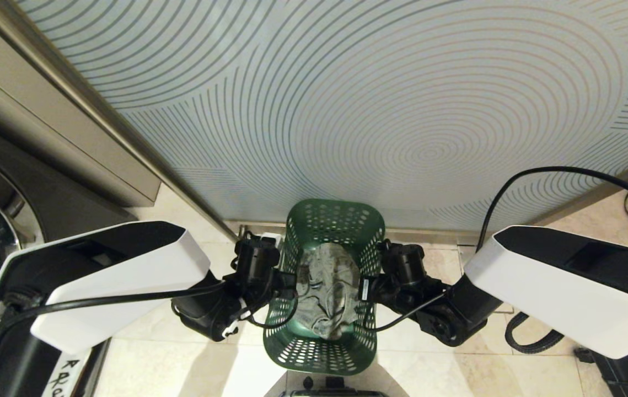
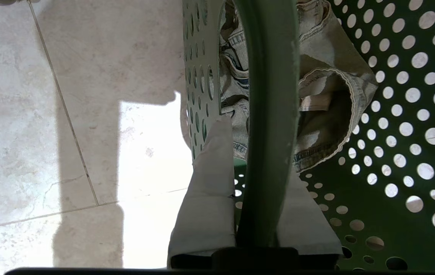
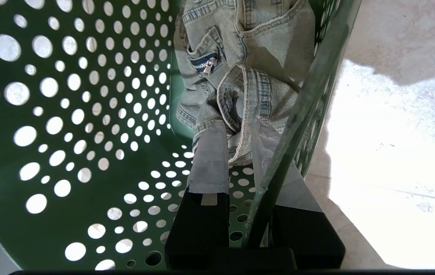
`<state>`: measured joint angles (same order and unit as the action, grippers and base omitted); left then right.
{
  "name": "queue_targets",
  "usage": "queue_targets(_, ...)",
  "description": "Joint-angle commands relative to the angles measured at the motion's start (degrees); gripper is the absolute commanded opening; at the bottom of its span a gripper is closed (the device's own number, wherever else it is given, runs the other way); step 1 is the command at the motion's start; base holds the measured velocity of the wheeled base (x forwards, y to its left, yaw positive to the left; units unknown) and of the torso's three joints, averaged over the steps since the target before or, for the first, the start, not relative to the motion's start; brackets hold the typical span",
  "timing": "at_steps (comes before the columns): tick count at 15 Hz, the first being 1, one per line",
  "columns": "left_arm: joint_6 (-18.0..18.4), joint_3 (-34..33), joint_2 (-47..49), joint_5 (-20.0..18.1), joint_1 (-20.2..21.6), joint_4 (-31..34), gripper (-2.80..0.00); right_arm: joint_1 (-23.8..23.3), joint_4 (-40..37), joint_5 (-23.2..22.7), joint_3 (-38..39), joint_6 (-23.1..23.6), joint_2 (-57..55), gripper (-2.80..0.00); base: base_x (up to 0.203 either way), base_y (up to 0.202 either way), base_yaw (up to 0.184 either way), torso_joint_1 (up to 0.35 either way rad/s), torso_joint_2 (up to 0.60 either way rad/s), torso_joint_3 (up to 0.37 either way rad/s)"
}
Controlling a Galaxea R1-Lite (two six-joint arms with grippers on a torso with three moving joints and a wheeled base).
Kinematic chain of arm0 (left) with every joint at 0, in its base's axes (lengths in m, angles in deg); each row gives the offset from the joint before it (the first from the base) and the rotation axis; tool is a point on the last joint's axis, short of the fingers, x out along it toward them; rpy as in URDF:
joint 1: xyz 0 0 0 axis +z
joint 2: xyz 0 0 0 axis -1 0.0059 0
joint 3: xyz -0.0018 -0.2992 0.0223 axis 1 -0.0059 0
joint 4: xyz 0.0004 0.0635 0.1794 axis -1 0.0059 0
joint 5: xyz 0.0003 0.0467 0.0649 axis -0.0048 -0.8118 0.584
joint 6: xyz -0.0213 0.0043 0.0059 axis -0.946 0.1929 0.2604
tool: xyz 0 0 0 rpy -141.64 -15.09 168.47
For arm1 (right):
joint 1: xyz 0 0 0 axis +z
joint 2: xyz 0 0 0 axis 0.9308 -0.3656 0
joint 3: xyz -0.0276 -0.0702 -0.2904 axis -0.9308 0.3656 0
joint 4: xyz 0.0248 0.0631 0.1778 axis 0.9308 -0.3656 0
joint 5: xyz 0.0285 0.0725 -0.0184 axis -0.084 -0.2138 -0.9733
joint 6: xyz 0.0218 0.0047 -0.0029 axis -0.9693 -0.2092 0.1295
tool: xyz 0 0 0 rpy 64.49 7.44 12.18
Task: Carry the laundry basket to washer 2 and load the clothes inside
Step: Pick up the clothes basket and put it beside the washing machine
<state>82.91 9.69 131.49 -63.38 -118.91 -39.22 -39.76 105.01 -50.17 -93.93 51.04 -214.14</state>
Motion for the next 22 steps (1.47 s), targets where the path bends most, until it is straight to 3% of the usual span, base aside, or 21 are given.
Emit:
queue_targets(1, -0.49, 0.06, -2.71, -0.63, -0.02, 1.07, -2.80, 0.03, 0.44, -0.04, -0.18, -0.04, 0.39, -2.80, 0.000, 0.000, 0.000, 0.000, 0.00, 0.000)
queue_targets(6, -7.03, 0.32, -8.71, -6.09, 0.06, 10.34, -2.80, 0.30, 0.37, 0.05, 0.28, -0.04, 2.66, -2.80, 0.000, 0.000, 0.000, 0.000, 0.00, 0.000)
queue_targets(12, -8.42, -0.32, -12.30, -7.00, 0.07, 15.20, -2.80, 0.74, 0.35, -0.37, 1.32, -0.49, 7.74, -2.80, 0.000, 0.000, 0.000, 0.000, 0.00, 0.000)
queue_targets(14, -10.48, -0.34, -13.48, -8.39, 0.07, 16.94, -2.80, 1.96, 0.35, -0.39, 2.34, -0.64, 9.35, -2.80, 0.000, 0.000, 0.000, 0.000, 0.00, 0.000)
queue_targets(17, -17.07, -0.11, -17.03, -14.94, 0.27, 23.85, -2.80, 3.36, 0.35, -0.39, 3.39, -0.92, 11.04, -2.80, 0.000, 0.000, 0.000, 0.000, 0.00, 0.000)
queue_targets(20, -18.02, -0.76, -17.32, -15.71, 0.26, 24.22, -2.80, 3.46, 0.35, -0.39, 4.04, -1.00, 12.33, -2.80, 0.000, 0.000, 0.000, 0.000, 0.00, 0.000)
queue_targets(22, -19.96, -1.39, -18.45, -18.70, 0.32, 24.47, -2.80, 3.71, 0.31, -0.39, 4.20, -1.59, 14.19, -2.80, 0.000, 0.000, 0.000, 0.000, 0.00, 0.000)
